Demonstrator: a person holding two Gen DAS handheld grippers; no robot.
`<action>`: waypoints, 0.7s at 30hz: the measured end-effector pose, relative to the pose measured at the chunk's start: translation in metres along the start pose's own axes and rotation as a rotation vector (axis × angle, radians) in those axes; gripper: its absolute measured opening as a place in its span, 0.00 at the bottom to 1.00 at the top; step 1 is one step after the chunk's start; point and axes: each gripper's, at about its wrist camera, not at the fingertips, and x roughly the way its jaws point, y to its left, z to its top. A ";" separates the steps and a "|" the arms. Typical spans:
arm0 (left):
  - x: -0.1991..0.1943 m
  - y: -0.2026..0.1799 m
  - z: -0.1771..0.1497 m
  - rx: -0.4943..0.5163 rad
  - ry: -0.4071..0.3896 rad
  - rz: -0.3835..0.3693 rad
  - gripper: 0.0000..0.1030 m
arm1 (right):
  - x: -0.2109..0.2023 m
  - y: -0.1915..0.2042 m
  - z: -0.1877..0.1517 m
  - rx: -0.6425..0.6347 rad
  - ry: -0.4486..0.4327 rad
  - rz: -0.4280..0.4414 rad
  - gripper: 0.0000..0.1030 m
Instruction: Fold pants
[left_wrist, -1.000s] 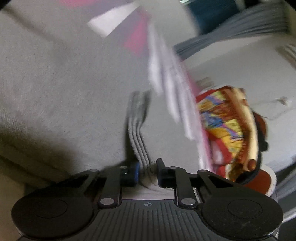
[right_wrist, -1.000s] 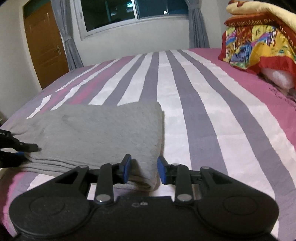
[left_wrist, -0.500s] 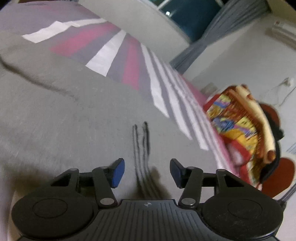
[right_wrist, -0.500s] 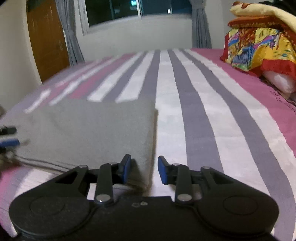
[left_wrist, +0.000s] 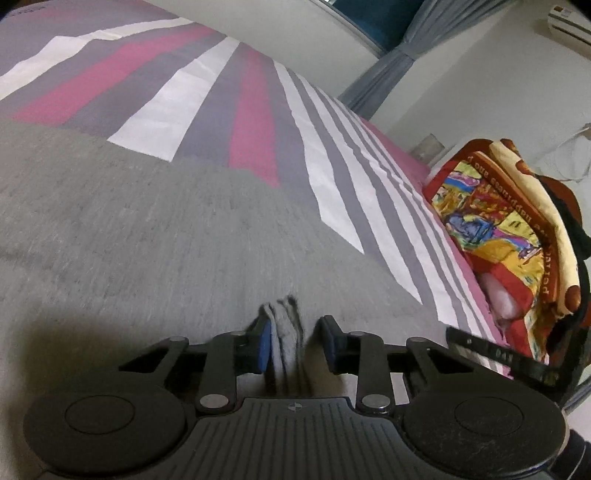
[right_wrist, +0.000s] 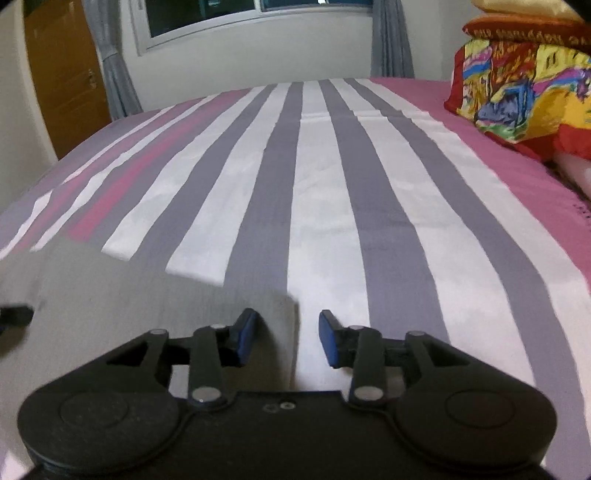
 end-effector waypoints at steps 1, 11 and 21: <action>0.000 0.000 0.000 -0.005 -0.002 -0.001 0.30 | 0.003 0.000 0.001 0.011 0.009 -0.001 0.37; -0.033 -0.024 -0.036 0.203 0.013 0.089 0.34 | -0.051 -0.004 -0.056 -0.023 0.042 0.011 0.41; -0.068 -0.039 -0.074 0.271 0.017 0.151 0.37 | -0.109 -0.002 -0.087 -0.086 -0.008 0.048 0.46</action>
